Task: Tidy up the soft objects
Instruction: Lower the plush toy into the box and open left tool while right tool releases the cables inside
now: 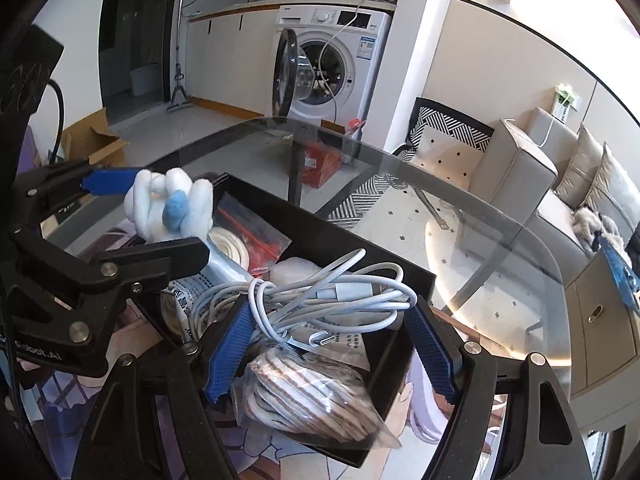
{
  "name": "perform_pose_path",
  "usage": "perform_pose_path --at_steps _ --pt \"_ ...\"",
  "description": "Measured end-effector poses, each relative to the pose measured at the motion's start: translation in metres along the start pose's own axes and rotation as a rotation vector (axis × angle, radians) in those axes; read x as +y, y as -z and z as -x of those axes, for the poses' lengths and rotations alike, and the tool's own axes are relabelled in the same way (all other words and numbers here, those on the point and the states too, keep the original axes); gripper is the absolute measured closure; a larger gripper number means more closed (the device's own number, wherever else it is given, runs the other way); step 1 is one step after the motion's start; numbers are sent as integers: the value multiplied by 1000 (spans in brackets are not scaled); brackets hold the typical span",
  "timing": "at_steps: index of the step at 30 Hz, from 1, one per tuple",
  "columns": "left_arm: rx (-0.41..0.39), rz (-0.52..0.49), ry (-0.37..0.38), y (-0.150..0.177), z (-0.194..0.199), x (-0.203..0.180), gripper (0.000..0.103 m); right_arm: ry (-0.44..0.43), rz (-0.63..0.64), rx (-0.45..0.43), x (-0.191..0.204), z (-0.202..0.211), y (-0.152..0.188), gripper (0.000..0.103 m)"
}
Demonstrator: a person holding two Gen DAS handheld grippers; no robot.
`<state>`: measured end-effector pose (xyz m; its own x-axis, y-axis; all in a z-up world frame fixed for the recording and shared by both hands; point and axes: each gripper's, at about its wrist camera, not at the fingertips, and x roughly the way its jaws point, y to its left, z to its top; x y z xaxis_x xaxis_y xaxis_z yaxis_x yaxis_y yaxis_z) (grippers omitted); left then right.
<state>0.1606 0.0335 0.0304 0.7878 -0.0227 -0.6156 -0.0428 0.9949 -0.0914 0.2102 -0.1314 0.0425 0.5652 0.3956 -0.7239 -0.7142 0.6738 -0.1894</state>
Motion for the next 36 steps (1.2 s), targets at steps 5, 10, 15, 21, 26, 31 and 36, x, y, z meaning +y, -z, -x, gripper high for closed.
perform_pose_path --at_steps 5,10,15,21,26,31,36 --pt "9 2 1 0 -4 1 12 -1 26 1 1 -1 -1 18" --pt "9 -6 7 -2 -5 -1 12 24 49 -49 1 15 3 8" --pt "8 -26 13 1 -4 -6 12 44 12 -79 -9 33 10 7" --pt "20 -62 15 2 -5 -14 8 54 -21 -104 -13 54 20 5" --pt "28 -88 13 6 2 -19 0 56 -49 -123 -11 70 31 3" --pt "8 -77 19 11 16 -16 0 53 -100 -150 -11 85 41 2" --pt "-13 -54 18 19 31 -9 0 44 -164 -171 -13 95 52 1"
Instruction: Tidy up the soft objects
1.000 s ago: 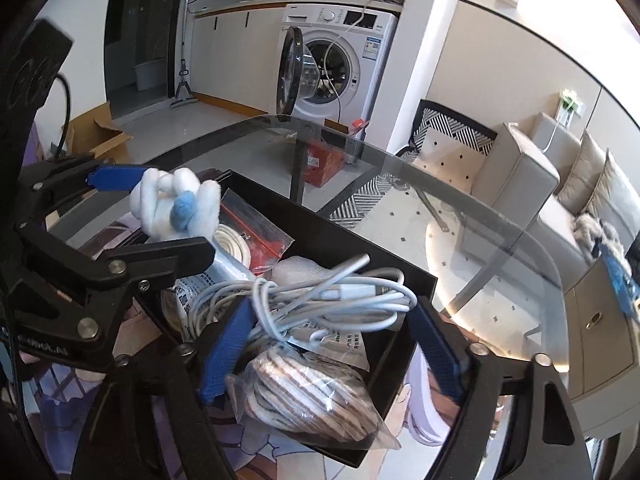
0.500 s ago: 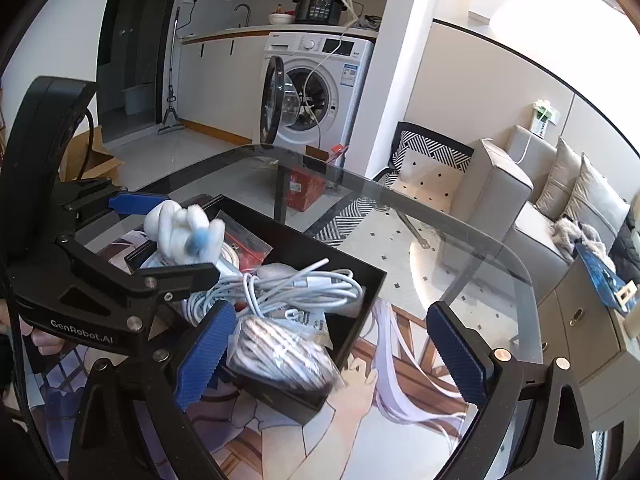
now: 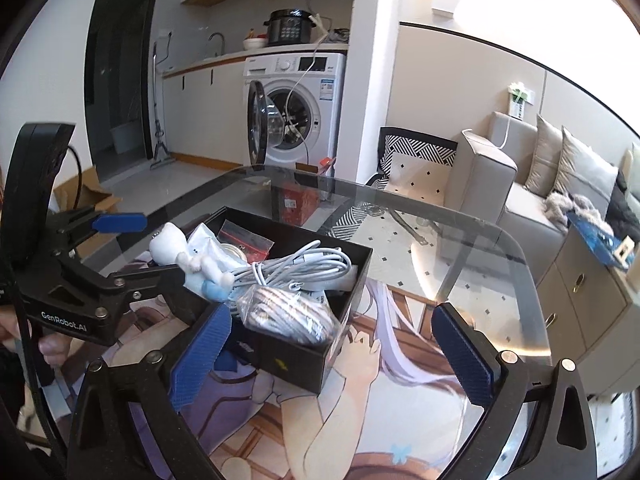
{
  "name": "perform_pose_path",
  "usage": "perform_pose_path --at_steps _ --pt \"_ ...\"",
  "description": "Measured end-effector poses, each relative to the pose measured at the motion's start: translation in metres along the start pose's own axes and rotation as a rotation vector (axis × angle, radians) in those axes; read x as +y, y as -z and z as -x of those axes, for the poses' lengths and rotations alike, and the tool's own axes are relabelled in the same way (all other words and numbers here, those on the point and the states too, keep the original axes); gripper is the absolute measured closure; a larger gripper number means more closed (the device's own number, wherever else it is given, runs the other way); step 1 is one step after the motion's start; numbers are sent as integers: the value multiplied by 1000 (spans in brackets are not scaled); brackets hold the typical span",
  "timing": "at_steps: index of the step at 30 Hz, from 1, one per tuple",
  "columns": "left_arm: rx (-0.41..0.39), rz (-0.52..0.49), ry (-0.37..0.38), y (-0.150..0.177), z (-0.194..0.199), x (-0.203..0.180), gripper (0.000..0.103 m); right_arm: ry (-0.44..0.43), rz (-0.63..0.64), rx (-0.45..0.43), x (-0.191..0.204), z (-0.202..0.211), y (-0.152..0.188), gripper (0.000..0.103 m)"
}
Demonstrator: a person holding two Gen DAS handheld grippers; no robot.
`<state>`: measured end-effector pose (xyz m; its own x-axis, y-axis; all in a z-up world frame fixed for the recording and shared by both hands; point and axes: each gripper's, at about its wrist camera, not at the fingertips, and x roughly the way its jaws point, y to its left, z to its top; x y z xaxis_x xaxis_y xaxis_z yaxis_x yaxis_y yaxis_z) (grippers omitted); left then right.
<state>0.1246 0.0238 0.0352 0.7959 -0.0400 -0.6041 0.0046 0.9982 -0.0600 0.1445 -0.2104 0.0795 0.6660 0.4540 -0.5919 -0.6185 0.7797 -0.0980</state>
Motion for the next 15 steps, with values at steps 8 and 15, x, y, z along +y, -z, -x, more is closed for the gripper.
perform_pose_path --at_steps 8,15 --pt "-30 27 -9 18 15 3 0 -27 -54 -39 7 12 13 1" --pt "-48 34 -21 31 19 2 0 -57 -76 -103 17 19 23 1"
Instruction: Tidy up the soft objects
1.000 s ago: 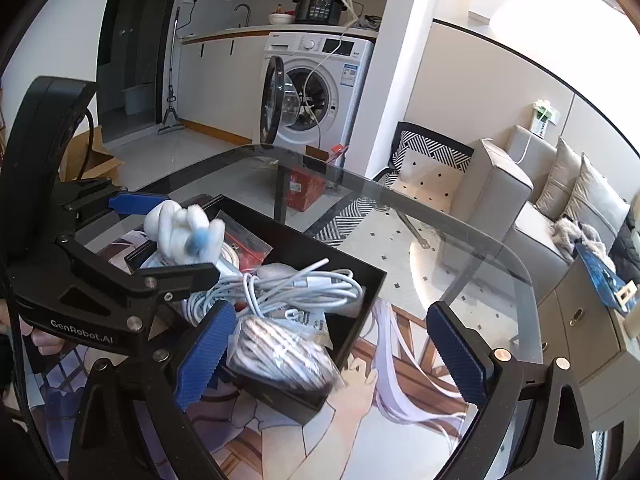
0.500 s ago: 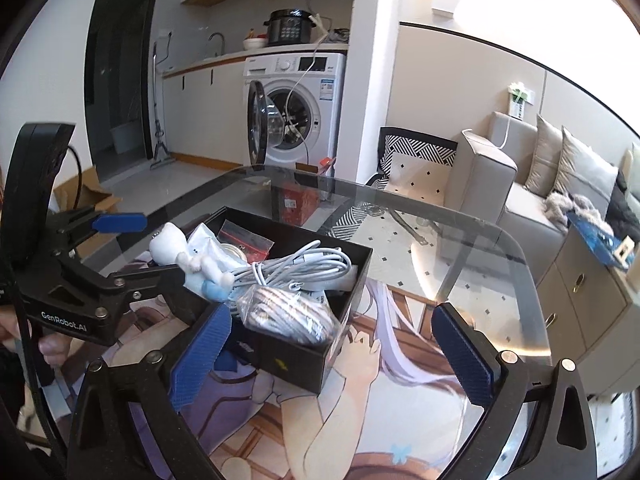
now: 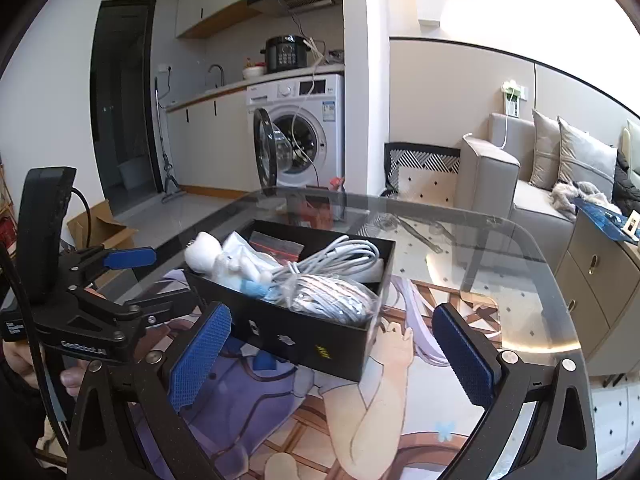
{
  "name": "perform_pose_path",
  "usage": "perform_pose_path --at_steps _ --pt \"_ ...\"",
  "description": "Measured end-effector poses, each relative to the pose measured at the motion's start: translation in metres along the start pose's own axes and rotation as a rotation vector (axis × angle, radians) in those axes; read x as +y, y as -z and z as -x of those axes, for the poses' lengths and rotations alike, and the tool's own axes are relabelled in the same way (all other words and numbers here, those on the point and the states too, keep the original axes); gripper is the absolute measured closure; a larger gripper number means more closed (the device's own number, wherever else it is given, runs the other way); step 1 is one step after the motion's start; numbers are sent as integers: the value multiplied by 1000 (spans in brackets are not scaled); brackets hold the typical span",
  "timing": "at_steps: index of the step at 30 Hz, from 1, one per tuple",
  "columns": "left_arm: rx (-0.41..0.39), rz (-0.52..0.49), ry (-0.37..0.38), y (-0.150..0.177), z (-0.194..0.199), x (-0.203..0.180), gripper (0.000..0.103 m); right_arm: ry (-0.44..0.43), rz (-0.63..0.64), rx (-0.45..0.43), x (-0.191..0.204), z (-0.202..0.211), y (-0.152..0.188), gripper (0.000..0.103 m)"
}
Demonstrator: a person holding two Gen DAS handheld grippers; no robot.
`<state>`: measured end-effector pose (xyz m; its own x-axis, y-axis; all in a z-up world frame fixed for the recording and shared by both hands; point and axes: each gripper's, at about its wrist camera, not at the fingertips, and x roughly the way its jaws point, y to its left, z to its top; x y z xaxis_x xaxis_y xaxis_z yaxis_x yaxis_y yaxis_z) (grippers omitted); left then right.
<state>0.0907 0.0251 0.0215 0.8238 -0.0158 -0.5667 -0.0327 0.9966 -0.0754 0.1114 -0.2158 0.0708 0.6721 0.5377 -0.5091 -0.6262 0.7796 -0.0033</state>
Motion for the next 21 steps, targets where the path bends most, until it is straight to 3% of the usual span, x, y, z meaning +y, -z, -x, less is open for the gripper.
perform_pose_path --at_steps 21 --pt "-90 22 -30 17 4 0 0 -25 5 -73 10 -4 18 1"
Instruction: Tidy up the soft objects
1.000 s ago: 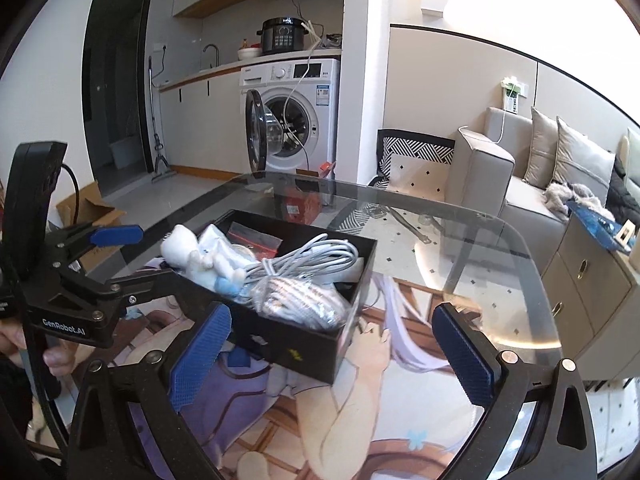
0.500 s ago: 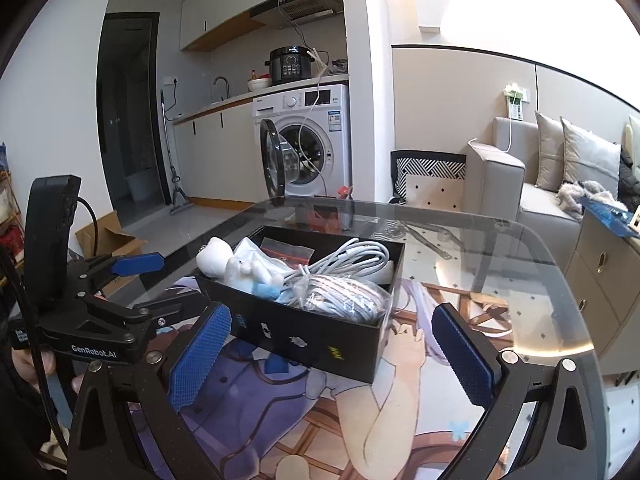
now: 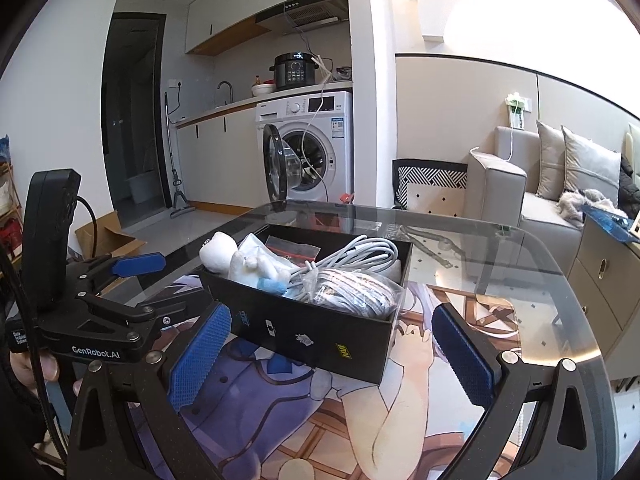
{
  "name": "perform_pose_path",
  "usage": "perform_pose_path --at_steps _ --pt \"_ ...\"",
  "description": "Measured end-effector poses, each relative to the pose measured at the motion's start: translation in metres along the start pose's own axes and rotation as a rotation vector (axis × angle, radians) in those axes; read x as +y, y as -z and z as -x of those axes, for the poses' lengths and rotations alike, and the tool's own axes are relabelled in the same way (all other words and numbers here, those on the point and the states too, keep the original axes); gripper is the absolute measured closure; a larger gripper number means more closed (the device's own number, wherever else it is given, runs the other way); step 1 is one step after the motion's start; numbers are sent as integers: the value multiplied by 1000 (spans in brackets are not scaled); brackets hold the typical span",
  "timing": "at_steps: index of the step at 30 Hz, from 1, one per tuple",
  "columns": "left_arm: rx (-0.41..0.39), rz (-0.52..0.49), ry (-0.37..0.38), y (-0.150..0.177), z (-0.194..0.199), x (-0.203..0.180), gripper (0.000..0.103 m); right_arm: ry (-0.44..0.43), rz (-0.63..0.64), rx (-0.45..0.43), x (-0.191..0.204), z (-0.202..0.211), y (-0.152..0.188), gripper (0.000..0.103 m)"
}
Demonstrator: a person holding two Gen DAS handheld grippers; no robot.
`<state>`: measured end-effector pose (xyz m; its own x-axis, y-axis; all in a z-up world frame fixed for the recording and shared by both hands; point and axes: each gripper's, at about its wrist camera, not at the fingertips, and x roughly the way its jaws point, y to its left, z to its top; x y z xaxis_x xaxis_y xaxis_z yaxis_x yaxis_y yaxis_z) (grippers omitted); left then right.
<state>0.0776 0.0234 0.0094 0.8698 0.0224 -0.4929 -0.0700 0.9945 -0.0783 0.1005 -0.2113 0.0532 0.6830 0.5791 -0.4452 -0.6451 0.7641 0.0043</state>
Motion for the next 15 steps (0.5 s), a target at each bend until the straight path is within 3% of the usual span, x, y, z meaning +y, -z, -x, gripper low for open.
perform_pose_path --at_steps 15 --pt "-11 16 5 1 2 4 0 -1 10 -33 3 5 1 1"
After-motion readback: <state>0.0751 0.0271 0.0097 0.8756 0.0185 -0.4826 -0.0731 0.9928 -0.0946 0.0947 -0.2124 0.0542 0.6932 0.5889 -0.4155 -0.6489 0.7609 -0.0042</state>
